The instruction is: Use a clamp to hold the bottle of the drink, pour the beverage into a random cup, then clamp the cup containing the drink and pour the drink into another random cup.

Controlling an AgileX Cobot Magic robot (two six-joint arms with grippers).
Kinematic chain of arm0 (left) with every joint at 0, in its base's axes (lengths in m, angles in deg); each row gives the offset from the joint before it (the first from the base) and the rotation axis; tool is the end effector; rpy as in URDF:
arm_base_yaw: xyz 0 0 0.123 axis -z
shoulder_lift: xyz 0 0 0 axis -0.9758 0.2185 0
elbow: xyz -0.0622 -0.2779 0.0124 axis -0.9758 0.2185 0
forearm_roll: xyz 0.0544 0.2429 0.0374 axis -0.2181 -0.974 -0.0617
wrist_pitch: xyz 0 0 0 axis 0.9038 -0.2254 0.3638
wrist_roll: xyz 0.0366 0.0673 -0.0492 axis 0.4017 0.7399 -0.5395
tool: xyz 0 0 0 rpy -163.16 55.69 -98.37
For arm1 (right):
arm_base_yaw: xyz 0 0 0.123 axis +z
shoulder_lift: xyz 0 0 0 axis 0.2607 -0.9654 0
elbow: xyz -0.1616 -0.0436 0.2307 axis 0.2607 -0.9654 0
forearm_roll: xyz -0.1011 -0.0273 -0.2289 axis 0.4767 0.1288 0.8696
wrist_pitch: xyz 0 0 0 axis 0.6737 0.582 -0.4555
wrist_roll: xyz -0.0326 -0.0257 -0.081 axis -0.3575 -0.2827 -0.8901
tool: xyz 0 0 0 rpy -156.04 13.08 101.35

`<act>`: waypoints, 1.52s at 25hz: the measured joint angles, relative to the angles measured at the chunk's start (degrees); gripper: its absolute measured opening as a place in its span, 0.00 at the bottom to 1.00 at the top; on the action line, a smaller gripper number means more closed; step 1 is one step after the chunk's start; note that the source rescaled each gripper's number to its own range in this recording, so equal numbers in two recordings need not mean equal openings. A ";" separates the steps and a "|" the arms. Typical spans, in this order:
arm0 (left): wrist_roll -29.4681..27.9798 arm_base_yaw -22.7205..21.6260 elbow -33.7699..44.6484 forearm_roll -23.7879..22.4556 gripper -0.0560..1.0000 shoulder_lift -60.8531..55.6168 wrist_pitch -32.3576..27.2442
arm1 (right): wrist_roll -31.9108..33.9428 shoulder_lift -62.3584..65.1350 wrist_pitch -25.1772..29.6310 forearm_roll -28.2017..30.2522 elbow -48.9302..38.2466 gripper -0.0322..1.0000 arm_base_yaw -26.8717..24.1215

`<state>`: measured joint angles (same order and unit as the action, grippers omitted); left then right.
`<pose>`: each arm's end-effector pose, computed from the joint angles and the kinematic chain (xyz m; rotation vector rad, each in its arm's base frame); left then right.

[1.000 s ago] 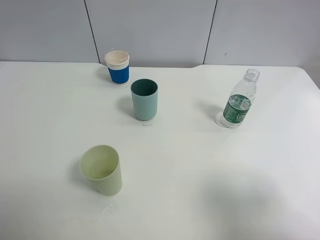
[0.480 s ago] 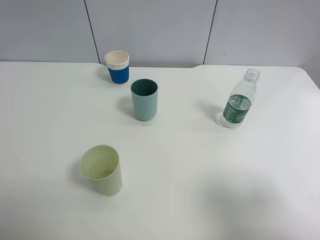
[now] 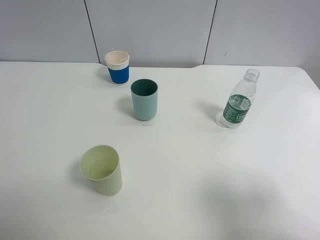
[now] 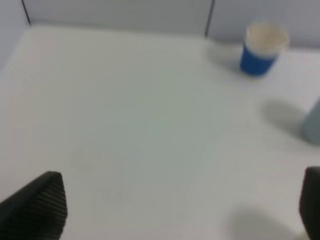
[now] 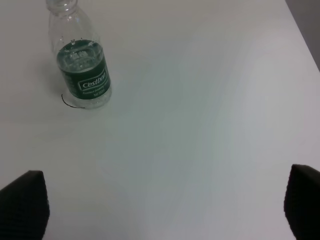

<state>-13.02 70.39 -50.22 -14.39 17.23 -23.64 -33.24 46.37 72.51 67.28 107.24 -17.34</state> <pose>0.0025 -0.0097 0.3461 -0.0870 2.0225 -0.0527 -0.0060 0.0002 0.2778 0.0174 2.0467 -0.0378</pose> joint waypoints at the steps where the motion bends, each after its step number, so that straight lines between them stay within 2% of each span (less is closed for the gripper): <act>1: 0.00 0.00 0.00 0.00 0.80 -0.64 -1.59 | 0.00 0.00 0.00 0.00 0.00 0.95 0.00; 10: 0.00 0.10 4.27 -1.12 0.80 -12.14 -2.33 | 0.00 0.00 0.00 0.00 0.00 0.95 0.00; 16: 0.00 0.10 8.08 -3.78 0.80 -12.21 -0.80 | 0.00 0.00 0.00 0.00 0.00 0.95 0.00; 21: 0.00 0.10 14.26 -3.26 0.80 -12.21 1.03 | 0.00 0.00 0.00 0.00 0.00 0.95 0.00; 31: 0.00 0.10 14.55 -2.95 0.80 -12.21 2.22 | 0.00 0.00 0.00 0.00 0.00 0.95 0.00; 34: 0.00 1.13 14.55 -2.75 0.80 -12.21 2.26 | 0.00 0.00 0.00 0.00 0.00 0.95 0.00; 38: 0.00 4.68 14.55 -2.75 0.80 -12.21 2.26 | 0.00 0.00 0.00 0.00 0.00 0.95 0.00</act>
<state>-13.02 75.07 -35.68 -17.14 5.02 -21.38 -33.24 46.37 72.51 67.28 107.24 -17.34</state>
